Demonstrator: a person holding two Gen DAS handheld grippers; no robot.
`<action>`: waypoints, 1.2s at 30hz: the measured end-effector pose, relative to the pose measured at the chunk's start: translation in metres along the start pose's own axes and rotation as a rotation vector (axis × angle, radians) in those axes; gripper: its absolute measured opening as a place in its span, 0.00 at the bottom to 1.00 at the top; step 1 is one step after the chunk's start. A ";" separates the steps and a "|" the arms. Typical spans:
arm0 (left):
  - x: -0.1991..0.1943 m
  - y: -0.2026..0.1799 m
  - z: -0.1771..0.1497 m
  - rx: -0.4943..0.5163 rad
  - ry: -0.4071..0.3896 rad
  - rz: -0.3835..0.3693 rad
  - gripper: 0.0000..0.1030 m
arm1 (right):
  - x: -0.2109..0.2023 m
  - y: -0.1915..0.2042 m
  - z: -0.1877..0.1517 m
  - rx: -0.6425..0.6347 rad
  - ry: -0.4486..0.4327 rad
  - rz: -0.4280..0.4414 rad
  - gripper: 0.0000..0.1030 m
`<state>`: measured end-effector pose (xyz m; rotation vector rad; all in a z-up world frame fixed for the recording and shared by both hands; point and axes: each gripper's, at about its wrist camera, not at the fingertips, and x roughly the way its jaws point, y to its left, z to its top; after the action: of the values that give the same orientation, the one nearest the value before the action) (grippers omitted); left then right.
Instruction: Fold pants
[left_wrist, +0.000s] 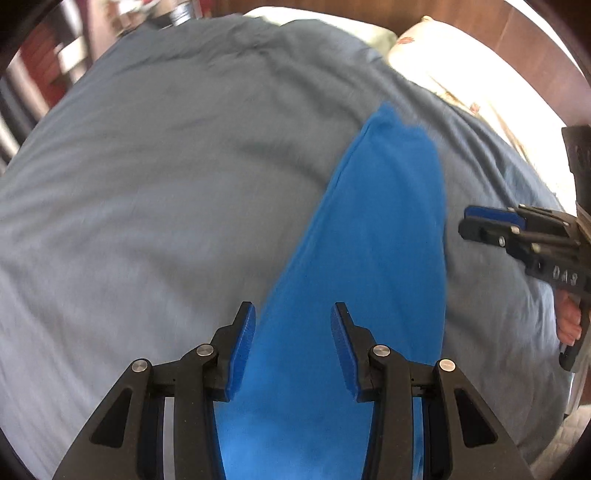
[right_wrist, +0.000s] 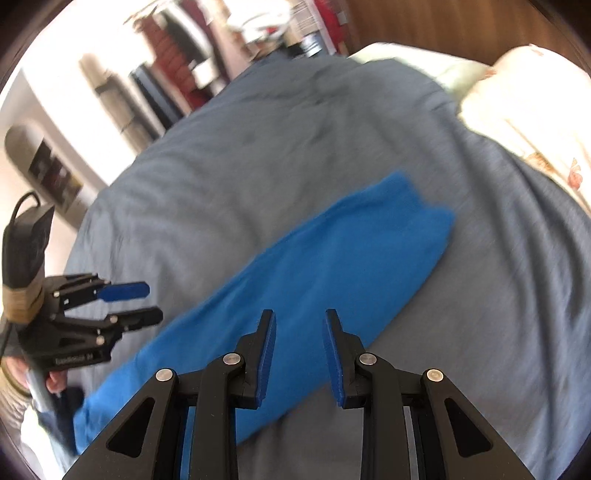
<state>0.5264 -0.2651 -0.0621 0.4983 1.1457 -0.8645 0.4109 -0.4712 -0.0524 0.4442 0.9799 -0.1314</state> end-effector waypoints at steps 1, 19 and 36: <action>-0.007 0.001 -0.018 -0.021 0.007 0.004 0.40 | -0.001 0.012 -0.011 -0.032 0.024 0.004 0.26; -0.105 -0.043 -0.257 -0.396 -0.007 0.274 0.55 | -0.035 0.132 -0.152 -0.523 0.367 0.281 0.27; -0.083 -0.027 -0.311 -0.482 -0.017 0.388 0.59 | 0.016 0.159 -0.161 -0.597 0.404 0.206 0.26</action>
<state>0.3129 -0.0253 -0.0944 0.2954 1.1450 -0.2419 0.3438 -0.2587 -0.0934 0.0138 1.2997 0.4453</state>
